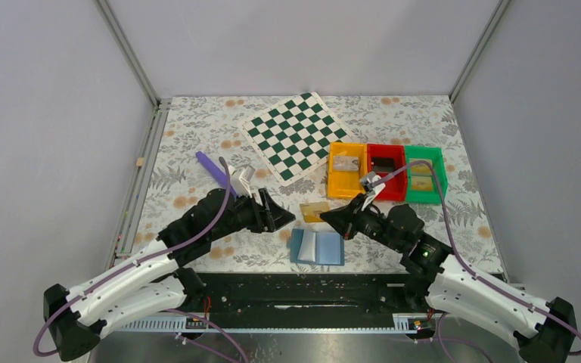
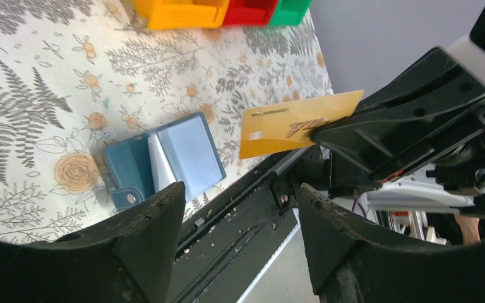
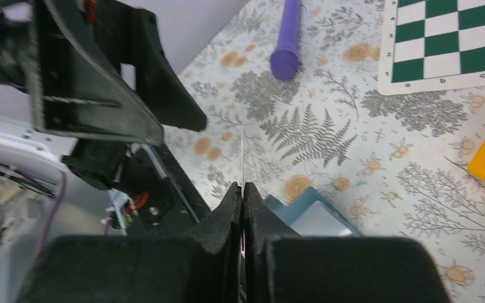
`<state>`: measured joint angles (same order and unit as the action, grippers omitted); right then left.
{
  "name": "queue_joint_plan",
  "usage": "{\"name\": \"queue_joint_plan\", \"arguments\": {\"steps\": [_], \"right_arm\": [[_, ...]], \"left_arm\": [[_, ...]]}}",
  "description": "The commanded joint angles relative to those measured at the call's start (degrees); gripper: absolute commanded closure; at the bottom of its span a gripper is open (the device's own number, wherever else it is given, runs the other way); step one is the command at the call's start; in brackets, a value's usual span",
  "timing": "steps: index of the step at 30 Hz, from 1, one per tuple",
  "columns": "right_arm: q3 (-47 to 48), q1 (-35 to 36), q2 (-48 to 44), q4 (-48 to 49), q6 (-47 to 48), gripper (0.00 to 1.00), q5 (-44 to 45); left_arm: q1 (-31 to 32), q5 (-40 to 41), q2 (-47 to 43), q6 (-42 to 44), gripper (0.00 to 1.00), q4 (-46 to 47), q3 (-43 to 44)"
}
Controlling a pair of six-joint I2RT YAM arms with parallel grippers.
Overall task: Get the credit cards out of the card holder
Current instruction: Place the credit card in the storage box.
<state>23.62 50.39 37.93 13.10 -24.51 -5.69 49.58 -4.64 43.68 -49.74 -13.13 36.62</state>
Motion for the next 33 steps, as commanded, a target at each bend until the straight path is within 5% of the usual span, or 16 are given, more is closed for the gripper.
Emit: {"name": "queue_joint_plan", "arguments": {"steps": [1, 18, 25, 29, 33], "right_arm": [[1.6, -1.7, -3.8, 2.2, -9.6, 1.0, -4.3], [0.7, -2.8, -7.4, 3.5, -16.5, 1.0, -6.4], [0.6, -3.3, -6.9, 2.9, -16.8, 1.0, -6.6], [0.3, -3.5, -6.3, 2.9, -17.2, 0.98, -6.5], [0.8, -3.7, -6.1, 0.9, -17.2, 0.9, -5.5]], "left_arm": [[-0.5, -6.8, 2.2, 0.8, 0.36, 6.7, 1.7], [-1.2, -16.5, 8.8, -7.7, 0.5, 28.3, -3.3], [-1.4, -16.7, 8.3, -9.1, 0.72, 30.4, -4.0], [-1.5, -17.1, 8.3, -9.9, 0.97, 31.3, -4.1], [-1.5, -17.0, 8.0, -10.9, 1.0, 32.1, -4.4]]}}
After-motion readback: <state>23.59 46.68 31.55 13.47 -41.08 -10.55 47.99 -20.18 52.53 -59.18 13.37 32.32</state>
